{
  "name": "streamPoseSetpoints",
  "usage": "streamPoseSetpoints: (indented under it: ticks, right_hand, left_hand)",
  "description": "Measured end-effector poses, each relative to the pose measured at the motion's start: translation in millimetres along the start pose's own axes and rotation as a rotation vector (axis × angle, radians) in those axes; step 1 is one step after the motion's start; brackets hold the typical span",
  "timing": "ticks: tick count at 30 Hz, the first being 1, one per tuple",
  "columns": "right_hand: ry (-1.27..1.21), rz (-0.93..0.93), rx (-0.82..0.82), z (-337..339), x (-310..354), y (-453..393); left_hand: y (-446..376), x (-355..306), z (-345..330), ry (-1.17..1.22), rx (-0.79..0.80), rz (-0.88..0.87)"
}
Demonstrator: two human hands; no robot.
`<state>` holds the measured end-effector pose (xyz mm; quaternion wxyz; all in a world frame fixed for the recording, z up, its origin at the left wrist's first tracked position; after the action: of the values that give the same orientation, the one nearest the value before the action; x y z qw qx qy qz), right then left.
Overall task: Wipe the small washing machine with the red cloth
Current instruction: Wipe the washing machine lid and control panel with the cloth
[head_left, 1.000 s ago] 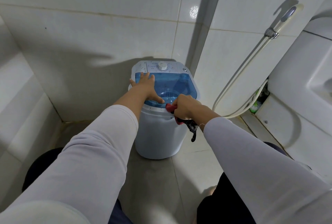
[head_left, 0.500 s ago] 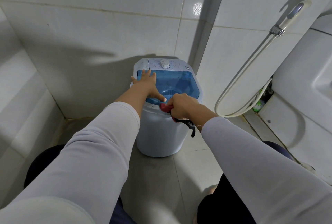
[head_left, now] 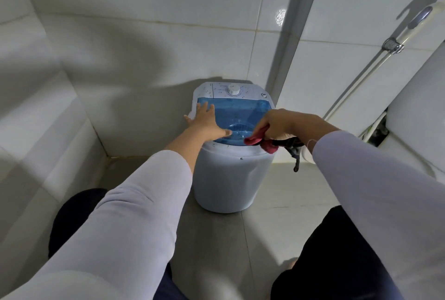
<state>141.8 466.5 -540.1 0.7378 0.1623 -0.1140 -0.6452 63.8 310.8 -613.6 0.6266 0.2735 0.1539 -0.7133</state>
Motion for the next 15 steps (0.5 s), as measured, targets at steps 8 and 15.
streamPoseSetpoints:
  ticks: [8, 15]
  right_hand:
    - [-0.233, 0.016, -0.159, 47, -47, -16]
    - [-0.103, 0.187, -0.13, 74, -27, -41]
  left_hand:
    - [44, 15, -9, 0.488, -0.342, 0.067]
    - [76, 16, -47, 0.67, -0.467, 0.209]
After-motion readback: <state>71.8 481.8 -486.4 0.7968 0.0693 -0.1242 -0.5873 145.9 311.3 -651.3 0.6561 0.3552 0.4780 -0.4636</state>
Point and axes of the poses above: each hand's wrist, its own y-axis away from the middle knuckle, its own z-axis out of the back of the hand, x = y × z, the point moved 7 cm from there along -y, towards the middle knuckle, and after that the axes turned 14 degrees about y, right-handed, at the moved point
